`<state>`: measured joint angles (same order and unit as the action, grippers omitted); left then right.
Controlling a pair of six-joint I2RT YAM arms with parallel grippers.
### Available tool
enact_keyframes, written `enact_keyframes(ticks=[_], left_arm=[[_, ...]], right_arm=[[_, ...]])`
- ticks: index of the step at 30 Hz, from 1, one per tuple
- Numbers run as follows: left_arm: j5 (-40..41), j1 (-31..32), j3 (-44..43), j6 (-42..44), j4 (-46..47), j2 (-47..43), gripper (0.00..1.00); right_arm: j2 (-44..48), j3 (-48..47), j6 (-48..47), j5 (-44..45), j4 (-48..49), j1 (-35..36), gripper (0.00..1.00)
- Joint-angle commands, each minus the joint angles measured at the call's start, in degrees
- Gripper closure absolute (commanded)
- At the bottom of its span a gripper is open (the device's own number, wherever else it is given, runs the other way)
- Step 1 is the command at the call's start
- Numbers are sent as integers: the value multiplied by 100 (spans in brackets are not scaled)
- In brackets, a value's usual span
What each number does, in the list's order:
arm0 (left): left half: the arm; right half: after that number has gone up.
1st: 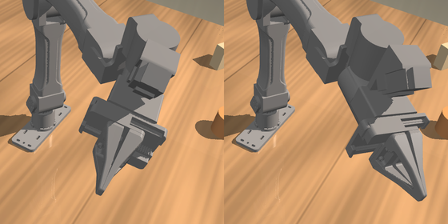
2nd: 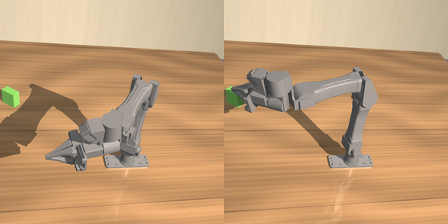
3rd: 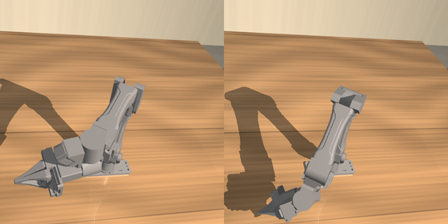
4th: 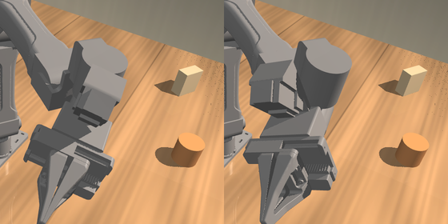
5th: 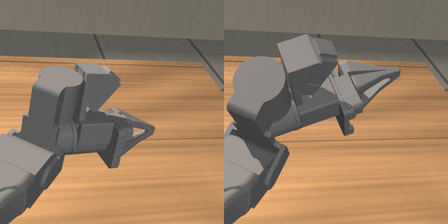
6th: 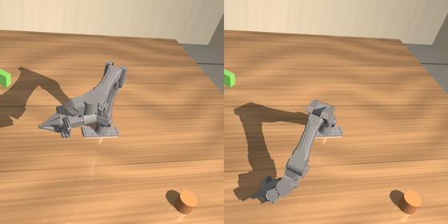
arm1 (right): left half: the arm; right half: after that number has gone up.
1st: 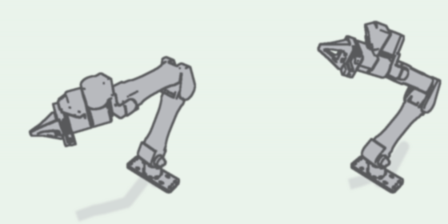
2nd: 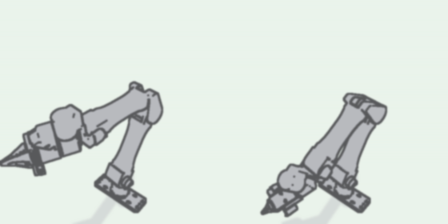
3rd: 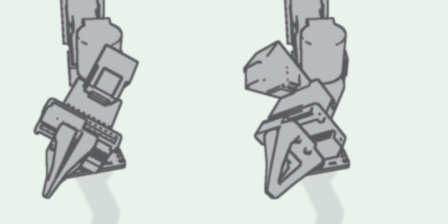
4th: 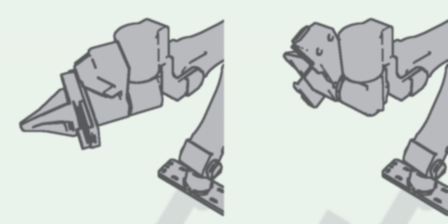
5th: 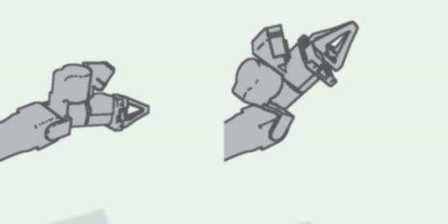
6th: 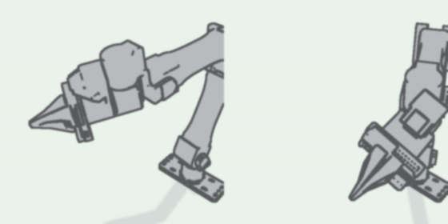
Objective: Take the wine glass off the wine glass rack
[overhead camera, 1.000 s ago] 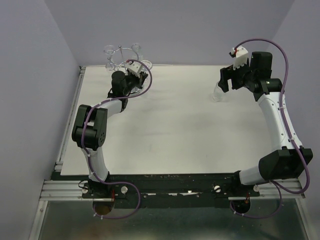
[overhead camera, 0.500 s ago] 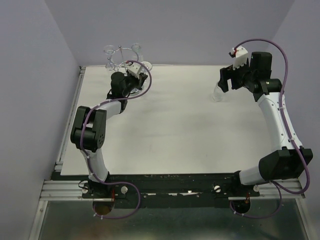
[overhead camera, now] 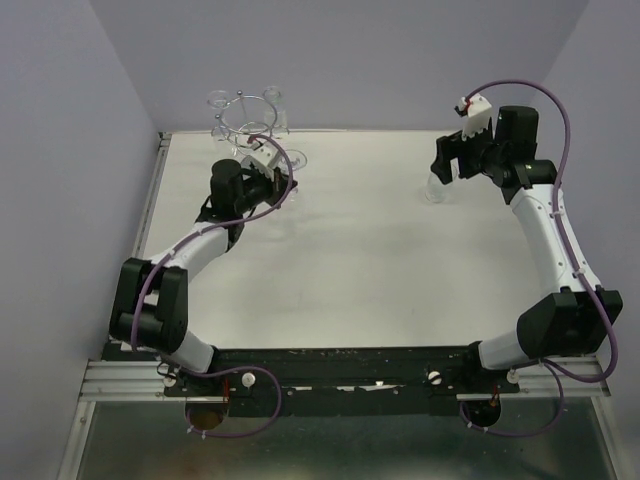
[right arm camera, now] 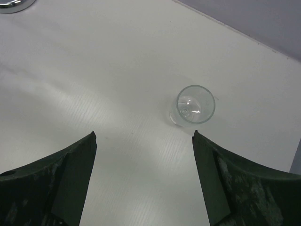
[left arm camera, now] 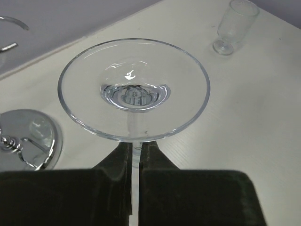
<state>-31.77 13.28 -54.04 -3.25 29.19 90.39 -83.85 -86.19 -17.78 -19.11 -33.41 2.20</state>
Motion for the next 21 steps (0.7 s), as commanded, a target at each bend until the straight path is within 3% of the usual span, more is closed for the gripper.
enact_keyframes(ticks=[1,4,7,9,13,17,21], left_arm=[[-418,26,428,297,-1351,-1232,100],[-209,-53,675,580,-2283,-1979,100],[425,-491,728,-253,-3031,-2350,100],[-63,-1105,737,-1086,-3313,-2307,100],[-951,-2240,536,-1960,-3718,-1702,100],[-1769,-2531,149,-2451,-4228,-806,100],[-2561,-2558,323,-3434,-3871,-163,100]], right_arm=[[-17,269,-6,-321,273,35,9],[-52,401,46,-259,309,35,10],[-96,472,64,-382,221,35,10],[-131,455,64,-540,151,53,10],[-210,402,-268,-620,98,324,11],[-176,532,-910,-471,360,816,12],[44,1077,-1569,-400,992,1387,12]])
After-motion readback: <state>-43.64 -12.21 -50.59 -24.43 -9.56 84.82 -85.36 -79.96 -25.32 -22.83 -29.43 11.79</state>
